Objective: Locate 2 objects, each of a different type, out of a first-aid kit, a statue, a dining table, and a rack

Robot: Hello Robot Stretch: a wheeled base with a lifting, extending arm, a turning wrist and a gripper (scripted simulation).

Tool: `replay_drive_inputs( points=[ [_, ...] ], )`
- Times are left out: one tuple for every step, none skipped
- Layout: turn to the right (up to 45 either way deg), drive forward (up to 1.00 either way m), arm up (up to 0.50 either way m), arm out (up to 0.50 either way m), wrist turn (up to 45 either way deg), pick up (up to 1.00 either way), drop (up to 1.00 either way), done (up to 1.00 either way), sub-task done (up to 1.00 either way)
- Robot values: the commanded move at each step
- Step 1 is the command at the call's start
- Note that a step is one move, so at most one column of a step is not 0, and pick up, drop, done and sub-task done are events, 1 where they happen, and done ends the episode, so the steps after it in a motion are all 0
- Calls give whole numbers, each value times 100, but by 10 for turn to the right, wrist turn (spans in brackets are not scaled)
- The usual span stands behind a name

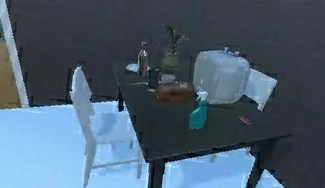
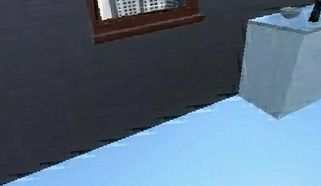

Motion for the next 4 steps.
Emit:
replay_drive_inputs(
  points=[
    [0,0,0,0,0,0,0,0,100],
    [-450,0,0,0,0,0,0,0,0],
    [-90,0,0,0,0,0,0,0,0],
    [0,100,0,0,0,0,0,0,0]
  ],
)
